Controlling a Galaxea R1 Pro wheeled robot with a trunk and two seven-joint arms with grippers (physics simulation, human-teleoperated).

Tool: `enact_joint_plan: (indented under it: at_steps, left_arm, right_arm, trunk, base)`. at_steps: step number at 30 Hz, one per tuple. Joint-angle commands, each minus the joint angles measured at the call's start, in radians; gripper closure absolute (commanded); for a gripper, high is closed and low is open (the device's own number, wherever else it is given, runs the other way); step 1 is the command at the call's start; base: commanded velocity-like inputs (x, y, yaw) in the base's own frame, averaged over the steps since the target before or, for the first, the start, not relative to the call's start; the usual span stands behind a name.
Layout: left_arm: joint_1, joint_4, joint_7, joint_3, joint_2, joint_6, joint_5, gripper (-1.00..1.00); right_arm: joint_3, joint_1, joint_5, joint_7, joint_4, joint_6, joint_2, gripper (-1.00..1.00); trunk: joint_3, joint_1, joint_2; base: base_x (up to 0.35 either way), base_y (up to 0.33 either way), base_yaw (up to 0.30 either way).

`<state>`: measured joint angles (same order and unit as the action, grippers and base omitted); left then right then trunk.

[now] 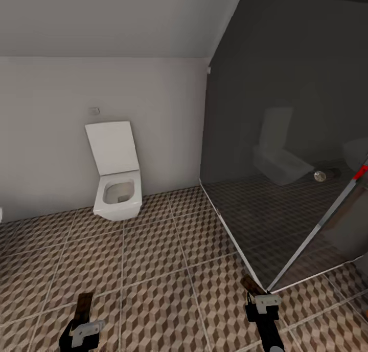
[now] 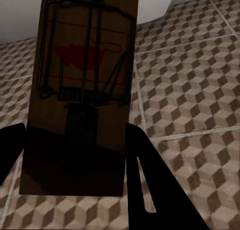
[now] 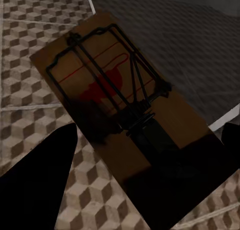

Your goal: Take the four mousetraps from the cabinet in the bathroom and place them on the bathroom floor. Make sure all four end up on the same floor surface, and ensure that at least two of them are either under or directly next to the same bathroom sink.

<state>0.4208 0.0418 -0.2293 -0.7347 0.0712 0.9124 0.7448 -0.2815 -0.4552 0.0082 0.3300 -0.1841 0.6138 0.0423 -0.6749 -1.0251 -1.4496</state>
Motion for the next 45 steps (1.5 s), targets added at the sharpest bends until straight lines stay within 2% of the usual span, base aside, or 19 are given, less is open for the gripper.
enact_joint_plan:
  at_steps: [1,12,15,19,45]
  left_arm:
    - [0.001,0.002,-0.010,-0.008,-0.001,0.002,-0.004,1.00]
    - [0.001,0.003,-0.010,-0.008,-0.001,0.002,-0.004,1.00]
    - [0.001,0.003,-0.010,-0.008,-0.001,0.002,-0.004,1.00]
    - [0.001,0.002,-0.010,-0.008,-0.001,0.002,-0.004,1.00]
    - [0.001,0.002,-0.010,-0.008,-0.001,0.002,-0.004,1.00]
  right_arm:
    - [-0.008,0.000,0.001,0.009,0.000,0.000,0.001,1.00]
    - [-0.008,0.000,0.003,0.009,0.000,0.000,0.001,1.00]
    - [-0.008,0.000,0.033,0.009,0.000,0.000,0.001,1.00]
    - [-0.007,0.000,0.048,0.009,0.000,0.000,0.001,1.00]
    - [-0.007,0.000,0.050,0.009,0.000,0.000,0.001,1.00]
  trunk:
    - [-0.001,0.000,0.000]
    - [-0.001,0.000,0.000]
    - [-0.001,0.000,0.000]
    - [-0.001,0.000,0.000]
    - [-0.001,0.000,0.000]
  base:
    - [0.000,0.000,0.260]
    - [0.000,0.000,0.260]
    - [0.000,0.000,0.260]
    - [0.000,0.000,0.260]
    - [0.000,0.000,0.260]
